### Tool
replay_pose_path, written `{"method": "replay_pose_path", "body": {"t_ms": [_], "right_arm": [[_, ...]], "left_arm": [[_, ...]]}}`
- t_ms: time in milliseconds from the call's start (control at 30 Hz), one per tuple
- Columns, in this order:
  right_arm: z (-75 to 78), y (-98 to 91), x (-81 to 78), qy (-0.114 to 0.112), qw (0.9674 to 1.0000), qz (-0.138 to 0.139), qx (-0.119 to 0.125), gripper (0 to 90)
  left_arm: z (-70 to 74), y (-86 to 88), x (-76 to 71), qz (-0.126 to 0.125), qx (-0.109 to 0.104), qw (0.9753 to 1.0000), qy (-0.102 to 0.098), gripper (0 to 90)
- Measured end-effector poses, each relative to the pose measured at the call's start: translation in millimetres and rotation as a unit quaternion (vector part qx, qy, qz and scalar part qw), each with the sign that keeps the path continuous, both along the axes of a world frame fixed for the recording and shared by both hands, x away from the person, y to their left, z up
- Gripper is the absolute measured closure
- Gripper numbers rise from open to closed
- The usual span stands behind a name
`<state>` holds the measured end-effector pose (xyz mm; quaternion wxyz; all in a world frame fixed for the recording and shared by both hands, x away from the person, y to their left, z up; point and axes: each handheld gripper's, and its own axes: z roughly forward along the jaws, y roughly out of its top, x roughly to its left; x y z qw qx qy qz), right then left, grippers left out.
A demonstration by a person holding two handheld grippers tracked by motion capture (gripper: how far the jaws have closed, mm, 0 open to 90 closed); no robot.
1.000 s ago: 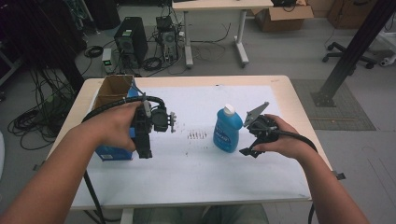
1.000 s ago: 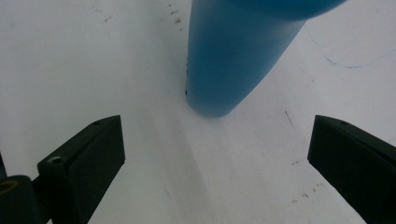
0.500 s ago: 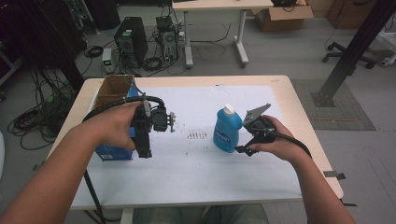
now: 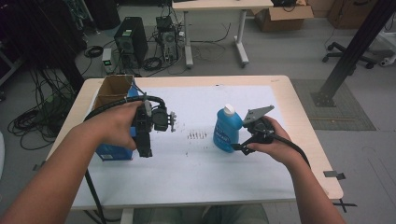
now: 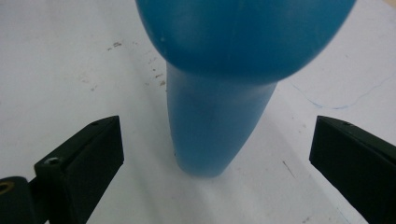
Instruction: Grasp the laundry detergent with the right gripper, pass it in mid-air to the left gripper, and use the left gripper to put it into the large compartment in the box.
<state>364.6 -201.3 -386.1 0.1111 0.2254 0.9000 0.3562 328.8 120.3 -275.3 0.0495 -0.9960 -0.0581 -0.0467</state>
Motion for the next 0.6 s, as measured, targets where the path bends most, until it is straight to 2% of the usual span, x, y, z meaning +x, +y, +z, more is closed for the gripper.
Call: {"method": "replay_pose_path", "body": {"t_ms": [167,467,600], "right_arm": [[-4.3,2.6,-0.4,-0.004,0.9997,-0.007,0.023,3.0],[-9.8,6.6,0.4,-0.011,0.9990,-0.013,0.041,2.6],[-12.1,6.0,1.3,-0.016,0.9979,-0.018,0.060,2.3]], "left_arm": [[-0.9,-0.2,0.3,0.000,0.000,1.0000,-0.001,0.2],[-2.3,0.7,1.0,-0.001,-0.001,1.0000,-0.002,0.2],[-2.6,1.0,1.2,0.001,0.001,1.0000,-0.001,0.2]]}}
